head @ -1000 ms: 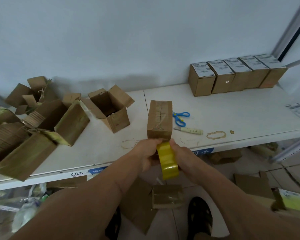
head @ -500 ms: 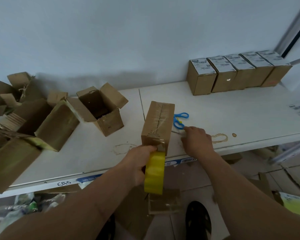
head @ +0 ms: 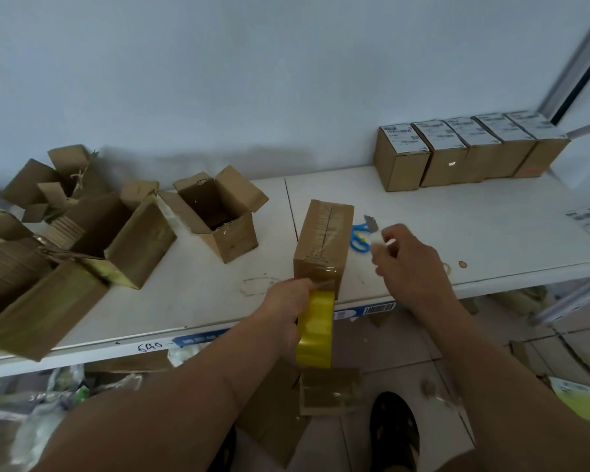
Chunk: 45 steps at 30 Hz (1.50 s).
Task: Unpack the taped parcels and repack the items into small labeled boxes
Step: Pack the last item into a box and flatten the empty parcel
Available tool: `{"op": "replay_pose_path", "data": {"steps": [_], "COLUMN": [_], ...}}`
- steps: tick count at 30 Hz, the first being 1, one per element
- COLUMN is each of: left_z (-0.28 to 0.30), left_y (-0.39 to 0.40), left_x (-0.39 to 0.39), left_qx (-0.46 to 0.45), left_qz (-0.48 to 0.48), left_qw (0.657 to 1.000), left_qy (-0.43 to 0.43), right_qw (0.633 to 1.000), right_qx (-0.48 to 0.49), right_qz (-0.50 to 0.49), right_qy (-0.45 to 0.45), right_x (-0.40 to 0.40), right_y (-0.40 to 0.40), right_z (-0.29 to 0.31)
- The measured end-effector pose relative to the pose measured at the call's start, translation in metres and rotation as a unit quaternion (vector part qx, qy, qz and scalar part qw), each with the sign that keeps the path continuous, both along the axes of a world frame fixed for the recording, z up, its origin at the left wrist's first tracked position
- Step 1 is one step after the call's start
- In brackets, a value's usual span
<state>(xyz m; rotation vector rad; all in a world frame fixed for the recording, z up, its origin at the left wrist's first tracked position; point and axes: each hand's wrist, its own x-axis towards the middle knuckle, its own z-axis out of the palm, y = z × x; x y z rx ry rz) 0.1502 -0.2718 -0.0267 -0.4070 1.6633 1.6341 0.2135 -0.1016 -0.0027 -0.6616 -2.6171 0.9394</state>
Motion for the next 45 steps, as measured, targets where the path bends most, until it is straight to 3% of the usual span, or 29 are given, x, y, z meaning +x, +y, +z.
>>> {"op": "replay_pose_path", "data": {"steps": [2,6,9,21,27,32,37,42,45], "left_z": [-0.001,-0.008,-0.008,-0.010,-0.003,-0.007,-0.020,-0.015,-0.014], "left_y": [0.001,0.002,0.001,-0.002,0.001,0.007,0.011,0.009,0.006], "left_x": [-0.001,-0.004,-0.005,-0.009,-0.006,-0.009,-0.014,-0.011,-0.011], "left_qx": [-0.011,-0.024,-0.030,-0.070,-0.050,-0.056,-0.065,-0.049,-0.040], "left_qz": [-0.001,-0.004,-0.025,-0.042,-0.036,-0.039,-0.058,-0.056,-0.060], "left_qw": [1.000,0.999,0.999,0.993,0.996,0.994,0.993,0.995,0.995], "left_qy": [0.010,0.029,0.038,0.081,0.062,0.082,0.079,0.072,0.065], "right_qw": [0.997,0.984,0.972,0.949,0.959,0.986,0.973,0.976,0.983], "right_qx": [0.017,0.099,0.139,0.186,0.106,-0.050,-0.131,-0.109,-0.084], "right_qz": [0.067,0.127,0.139,0.155,0.108,-0.021,-0.115,-0.116,-0.147], "right_qy": [0.018,-0.070,-0.126,-0.201,-0.240,-0.156,-0.151,-0.146,-0.064], "right_x": [0.018,0.025,0.017,0.002,0.015,0.008,-0.014,-0.037,-0.043], "right_y": [-0.017,-0.036,-0.043,-0.033,0.000,0.015,0.020,0.023,0.019], "right_z": [0.018,0.007,-0.007,-0.017,-0.007,-0.018,-0.037,-0.054,-0.053]}}
